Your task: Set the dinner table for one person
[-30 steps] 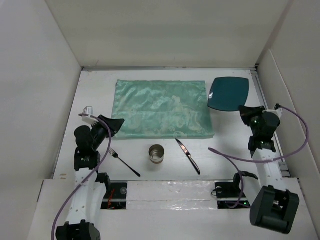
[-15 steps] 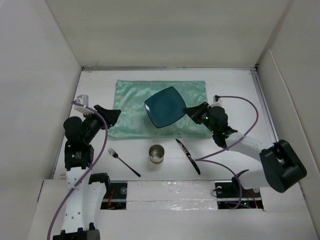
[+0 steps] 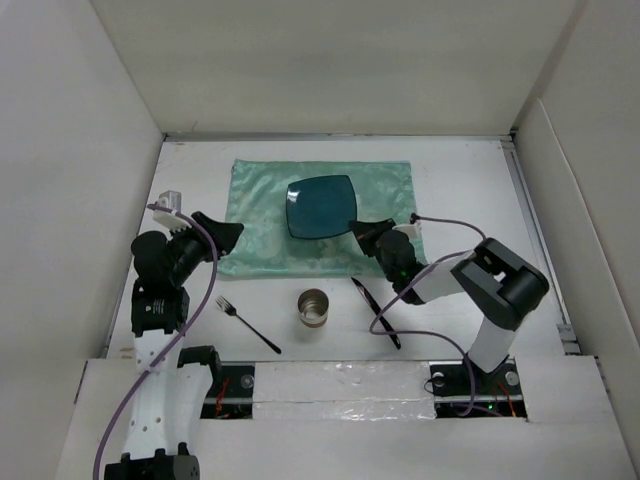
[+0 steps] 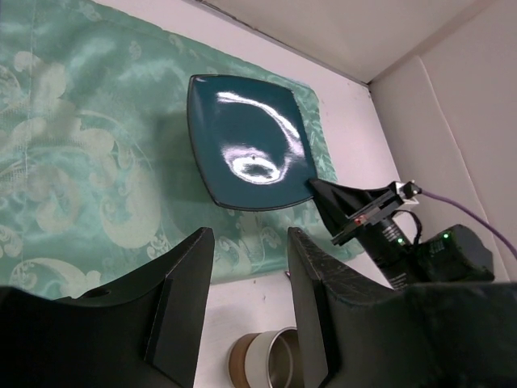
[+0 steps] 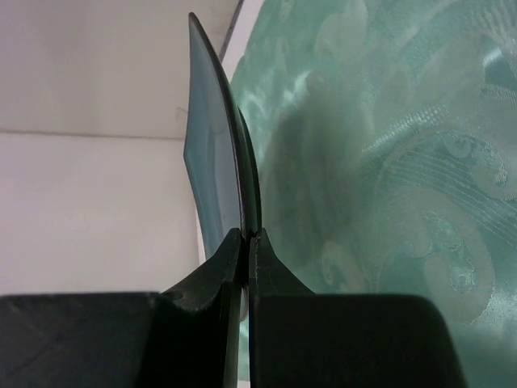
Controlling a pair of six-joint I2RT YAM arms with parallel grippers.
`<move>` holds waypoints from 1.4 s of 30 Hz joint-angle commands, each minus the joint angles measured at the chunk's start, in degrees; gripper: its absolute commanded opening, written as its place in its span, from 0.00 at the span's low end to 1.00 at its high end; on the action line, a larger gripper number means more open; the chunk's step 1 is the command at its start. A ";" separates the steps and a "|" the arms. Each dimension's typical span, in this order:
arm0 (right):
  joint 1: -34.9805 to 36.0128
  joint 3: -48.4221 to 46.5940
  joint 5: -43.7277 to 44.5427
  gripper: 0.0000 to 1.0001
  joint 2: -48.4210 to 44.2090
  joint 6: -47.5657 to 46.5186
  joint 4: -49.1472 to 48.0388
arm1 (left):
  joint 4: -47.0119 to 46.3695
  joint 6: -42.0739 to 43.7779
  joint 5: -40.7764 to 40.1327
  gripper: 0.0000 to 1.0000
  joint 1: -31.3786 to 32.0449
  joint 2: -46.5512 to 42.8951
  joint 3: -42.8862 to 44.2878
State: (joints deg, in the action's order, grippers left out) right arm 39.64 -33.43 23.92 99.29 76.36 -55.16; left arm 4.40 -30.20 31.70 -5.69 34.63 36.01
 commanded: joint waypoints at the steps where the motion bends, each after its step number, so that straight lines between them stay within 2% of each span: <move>1: 1.06 -4.97 7.10 0.00 1.96 6.52 -19.19 | -2.29 0.93 1.87 0.39 0.16 0.17 0.20; 10: 3.25 -4.63 9.91 0.00 5.13 11.09 -15.07 | -2.47 0.93 2.84 0.39 -0.37 0.26 0.03; 12: 3.25 -4.45 9.57 0.11 6.00 12.23 -13.93 | -2.65 0.84 3.19 0.38 -0.37 0.26 -0.06; 13: 3.25 -4.45 9.13 0.20 6.53 12.67 -13.93 | -2.82 0.75 3.19 0.39 -0.37 0.26 -0.24; 16: 3.25 -3.23 7.11 0.26 9.52 14.78 -15.68 | -2.65 0.75 3.10 0.39 -0.37 0.08 -0.33; 21: 2.73 -1.99 5.17 0.28 11.72 16.45 -16.56 | -2.56 0.75 2.93 0.38 -0.37 -0.18 -0.41; 27: 2.73 0.55 4.55 0.33 9.35 15.75 -12.70 | -2.82 0.40 2.84 0.39 -0.37 -0.44 -0.50; 35: 2.20 4.42 4.12 0.47 3.21 14.26 -5.42 | -3.26 0.14 3.10 0.39 -0.37 -0.88 -0.68; 40: 2.20 7.06 3.15 0.49 -0.40 11.63 -3.30 | -2.47 0.22 2.40 0.39 -0.37 -1.50 -0.59; 42: 1.67 7.59 1.66 0.49 -2.24 8.57 0.30 | -2.47 0.14 1.96 0.39 -0.37 -1.94 -0.68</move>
State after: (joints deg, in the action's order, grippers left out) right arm 41.82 -26.87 25.98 99.81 89.34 -58.17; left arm 4.14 -30.26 33.54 -5.74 33.85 35.99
